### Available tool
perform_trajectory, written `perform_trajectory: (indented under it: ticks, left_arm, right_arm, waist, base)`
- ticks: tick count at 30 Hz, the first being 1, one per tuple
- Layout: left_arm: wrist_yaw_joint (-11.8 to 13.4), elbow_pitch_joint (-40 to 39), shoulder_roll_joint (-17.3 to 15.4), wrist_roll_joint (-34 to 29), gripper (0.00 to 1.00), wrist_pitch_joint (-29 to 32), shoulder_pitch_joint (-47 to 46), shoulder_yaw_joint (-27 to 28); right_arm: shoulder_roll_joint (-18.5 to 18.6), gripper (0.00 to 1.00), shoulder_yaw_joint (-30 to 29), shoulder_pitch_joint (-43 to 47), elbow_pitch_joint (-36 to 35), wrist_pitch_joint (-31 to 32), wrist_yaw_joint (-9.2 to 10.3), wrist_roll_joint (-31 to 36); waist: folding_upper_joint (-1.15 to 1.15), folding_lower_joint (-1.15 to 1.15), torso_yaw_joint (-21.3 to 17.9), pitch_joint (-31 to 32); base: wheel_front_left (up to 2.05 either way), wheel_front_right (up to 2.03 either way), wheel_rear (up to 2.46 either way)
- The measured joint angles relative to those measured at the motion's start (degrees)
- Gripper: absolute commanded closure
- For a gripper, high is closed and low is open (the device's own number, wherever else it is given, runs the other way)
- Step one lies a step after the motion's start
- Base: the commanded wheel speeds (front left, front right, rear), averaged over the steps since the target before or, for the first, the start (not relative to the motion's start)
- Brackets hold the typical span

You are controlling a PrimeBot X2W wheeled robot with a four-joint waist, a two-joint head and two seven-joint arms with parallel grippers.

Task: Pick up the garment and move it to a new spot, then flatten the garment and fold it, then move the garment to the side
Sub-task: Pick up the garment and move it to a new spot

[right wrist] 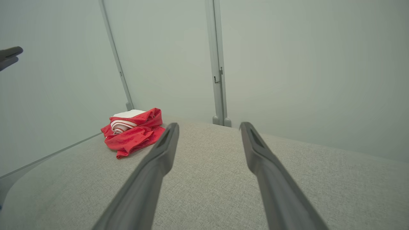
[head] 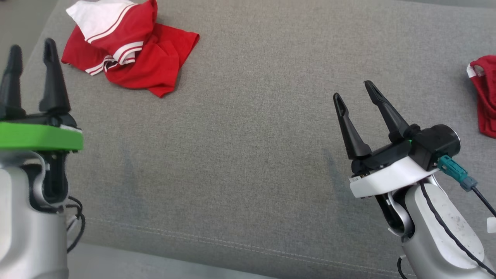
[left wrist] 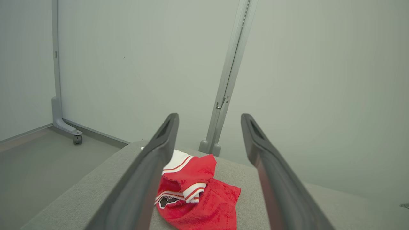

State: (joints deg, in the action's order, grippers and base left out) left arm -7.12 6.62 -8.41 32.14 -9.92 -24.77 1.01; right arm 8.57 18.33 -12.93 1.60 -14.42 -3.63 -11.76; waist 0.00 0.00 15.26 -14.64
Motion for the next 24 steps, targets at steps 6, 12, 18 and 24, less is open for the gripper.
perform_trajectory:
  ticks: [6, 12, 18, 24]
  left_arm:
    - [0.01, 5.06, -0.75, 6.36, 0.00, 4.33, -7.82, 4.13]
    - [0.58, 12.06, -2.43, 8.87, 0.00, 8.99, -14.90, 5.60]
    - [0.92, 17.91, -5.64, 9.00, 0.00, 12.60, -19.91, 6.22]
    - [0.83, 24.23, -9.17, 10.51, 0.00, 17.67, -23.94, 6.91]
  right_arm:
    - [0.04, 0.00, 1.22, -3.70, -0.25, 0.10, -0.58, 1.54]
    - [0.18, 0.00, 2.64, -7.63, -0.43, 0.33, -1.12, 2.29]
    - [-0.24, 0.00, 4.25, -9.90, -0.31, 0.33, -1.42, 2.69]
    - [-1.41, 0.00, 6.20, -12.36, 0.00, 0.32, -1.91, 2.88]
  waist:
    - [0.00, 0.00, -0.15, -4.00]
    - [0.00, 0.00, -0.66, -8.29]
    - [0.00, 0.00, -1.58, -11.62]
    - [0.00, 0.00, -4.02, -14.73]
  base:
    - [0.00, 0.00, 0.00]
    - [0.00, 0.00, 0.00]
    - [0.00, 0.00, 0.00]
    - [0.00, 0.00, 0.00]
